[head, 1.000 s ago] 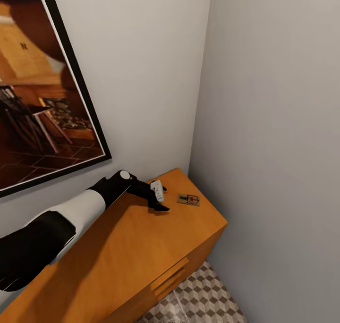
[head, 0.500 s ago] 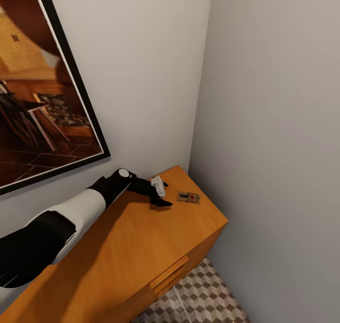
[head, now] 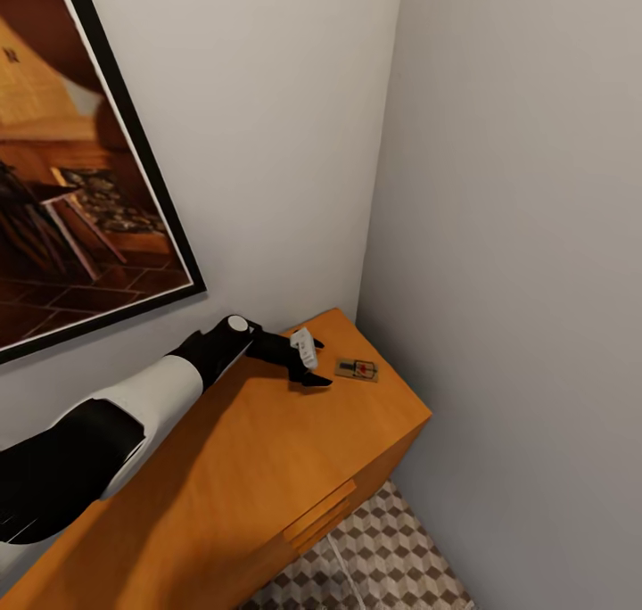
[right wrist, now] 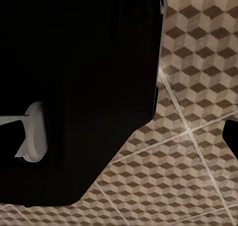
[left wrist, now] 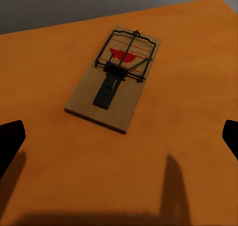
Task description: Take the four mousetraps from the cabinet in the bathroom and place them on the bathroom floor. Make sure all four end up on the same floor surface, and ensure that at least two of them are either under or directly next to the same bathroom sink.
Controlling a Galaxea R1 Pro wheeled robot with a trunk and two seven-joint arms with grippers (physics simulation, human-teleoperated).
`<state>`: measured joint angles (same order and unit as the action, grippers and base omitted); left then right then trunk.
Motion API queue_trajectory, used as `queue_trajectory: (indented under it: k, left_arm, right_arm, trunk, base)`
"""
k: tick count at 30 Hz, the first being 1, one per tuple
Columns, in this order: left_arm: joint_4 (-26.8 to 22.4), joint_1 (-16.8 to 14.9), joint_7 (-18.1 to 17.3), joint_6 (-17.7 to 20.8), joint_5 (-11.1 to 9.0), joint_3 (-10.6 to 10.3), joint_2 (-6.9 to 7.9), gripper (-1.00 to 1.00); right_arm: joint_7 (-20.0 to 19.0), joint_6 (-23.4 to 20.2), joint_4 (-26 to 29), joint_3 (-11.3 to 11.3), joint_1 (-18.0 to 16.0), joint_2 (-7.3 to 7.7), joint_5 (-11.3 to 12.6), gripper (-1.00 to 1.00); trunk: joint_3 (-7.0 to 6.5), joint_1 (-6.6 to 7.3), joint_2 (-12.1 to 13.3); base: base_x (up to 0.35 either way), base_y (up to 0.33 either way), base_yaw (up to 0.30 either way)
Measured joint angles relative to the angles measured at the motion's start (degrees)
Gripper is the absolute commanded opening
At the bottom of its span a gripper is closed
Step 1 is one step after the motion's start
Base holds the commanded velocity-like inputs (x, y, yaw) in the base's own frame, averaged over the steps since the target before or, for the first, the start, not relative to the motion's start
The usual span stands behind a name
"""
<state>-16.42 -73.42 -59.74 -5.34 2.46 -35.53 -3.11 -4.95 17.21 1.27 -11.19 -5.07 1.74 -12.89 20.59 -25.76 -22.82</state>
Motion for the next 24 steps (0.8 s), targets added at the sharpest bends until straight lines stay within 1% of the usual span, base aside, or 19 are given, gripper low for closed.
queue_trajectory:
  k: [10,24]
  left_arm:
    - [-1.2,0.0,-0.2,0.0,0.1,0.0,0.03,1.00]
    - [-1.6,0.0,-0.3,0.1,0.2,-0.2,0.04,1.00]
  right_arm:
    - [0.0,0.0,0.0,0.0,0.0,0.00,0.0,1.00]
    - [0.0,0.1,0.0,0.0,0.0,0.00,0.0,1.00]
  trunk:
    - [0.75,0.00,0.0]
    - [1.79,0.00,0.0]
  base:
    - [0.000,0.000,0.000]
    - [0.000,0.000,0.000]
